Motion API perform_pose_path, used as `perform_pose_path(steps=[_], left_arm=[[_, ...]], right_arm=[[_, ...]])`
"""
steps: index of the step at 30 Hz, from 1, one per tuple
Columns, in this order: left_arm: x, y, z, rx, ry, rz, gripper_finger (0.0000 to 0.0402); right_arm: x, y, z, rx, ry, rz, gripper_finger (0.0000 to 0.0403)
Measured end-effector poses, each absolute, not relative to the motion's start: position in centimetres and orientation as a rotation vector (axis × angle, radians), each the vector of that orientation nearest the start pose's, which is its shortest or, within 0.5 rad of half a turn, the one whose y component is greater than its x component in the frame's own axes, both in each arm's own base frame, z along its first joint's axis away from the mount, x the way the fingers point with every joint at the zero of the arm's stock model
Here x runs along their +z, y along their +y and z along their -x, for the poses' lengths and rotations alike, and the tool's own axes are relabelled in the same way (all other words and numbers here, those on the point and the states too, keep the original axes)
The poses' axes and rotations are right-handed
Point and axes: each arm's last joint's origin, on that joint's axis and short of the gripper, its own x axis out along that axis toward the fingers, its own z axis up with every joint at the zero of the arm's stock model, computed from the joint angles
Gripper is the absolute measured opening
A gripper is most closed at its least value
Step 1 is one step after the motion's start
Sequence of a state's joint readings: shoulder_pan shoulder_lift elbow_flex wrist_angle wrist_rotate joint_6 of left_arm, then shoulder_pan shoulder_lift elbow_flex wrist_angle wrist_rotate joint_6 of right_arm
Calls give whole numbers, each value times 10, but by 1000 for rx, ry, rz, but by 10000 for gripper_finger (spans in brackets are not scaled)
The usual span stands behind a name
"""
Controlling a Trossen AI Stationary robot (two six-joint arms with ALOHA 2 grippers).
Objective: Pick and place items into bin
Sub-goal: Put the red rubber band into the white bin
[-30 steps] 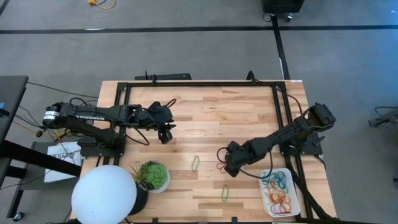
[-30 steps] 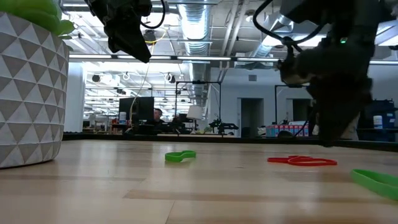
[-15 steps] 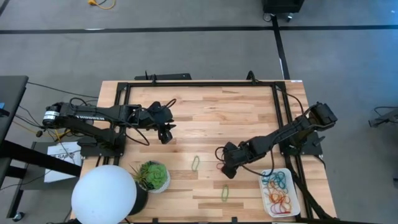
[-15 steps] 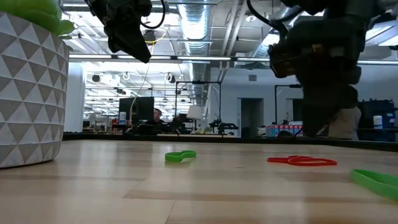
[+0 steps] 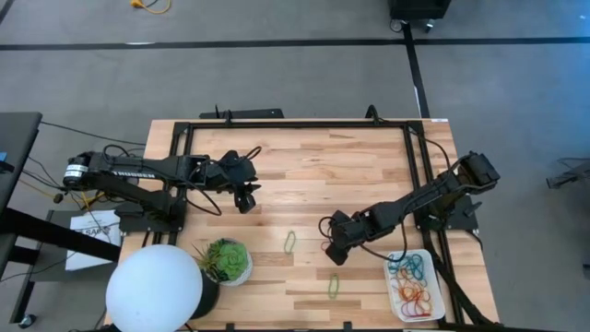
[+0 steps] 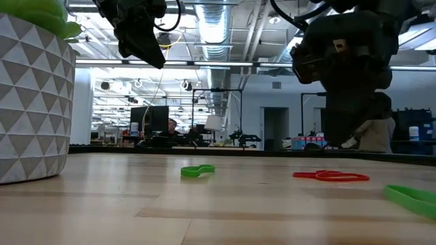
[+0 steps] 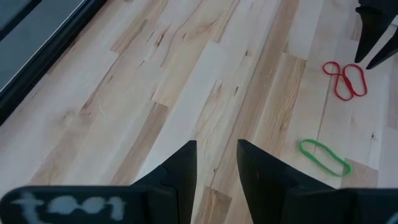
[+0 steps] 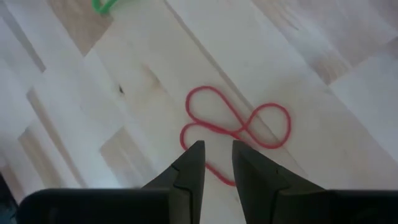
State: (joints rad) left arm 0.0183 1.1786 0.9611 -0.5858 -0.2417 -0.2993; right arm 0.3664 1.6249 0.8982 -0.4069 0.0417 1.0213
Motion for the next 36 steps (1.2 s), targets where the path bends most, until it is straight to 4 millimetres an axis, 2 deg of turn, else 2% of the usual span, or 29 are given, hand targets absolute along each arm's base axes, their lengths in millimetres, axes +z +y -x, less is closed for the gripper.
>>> perform_pose_path(steps=[7,13,17,24,28,36], left_arm=[[284,11,-238,363,756,192,104],[284,11,-238,363,755,191,104],[284,11,-238,361,756,189,104],[284,11,-238,362,758,189,104],[284,11,-238,363,756,190,104],[284,11,-238,362,755,189,104]], right_arm=[[161,105,-278,-306,1139,-678,75],[159,106,-273,-381,1174,-724,75],[148,106,-274,-423,1212,-721,75],[128,99,-287,-375,1287,-768,75],[127,93,-289,-385,1286,-783,75],[129,95,-289,-379,1264,-770,75]])
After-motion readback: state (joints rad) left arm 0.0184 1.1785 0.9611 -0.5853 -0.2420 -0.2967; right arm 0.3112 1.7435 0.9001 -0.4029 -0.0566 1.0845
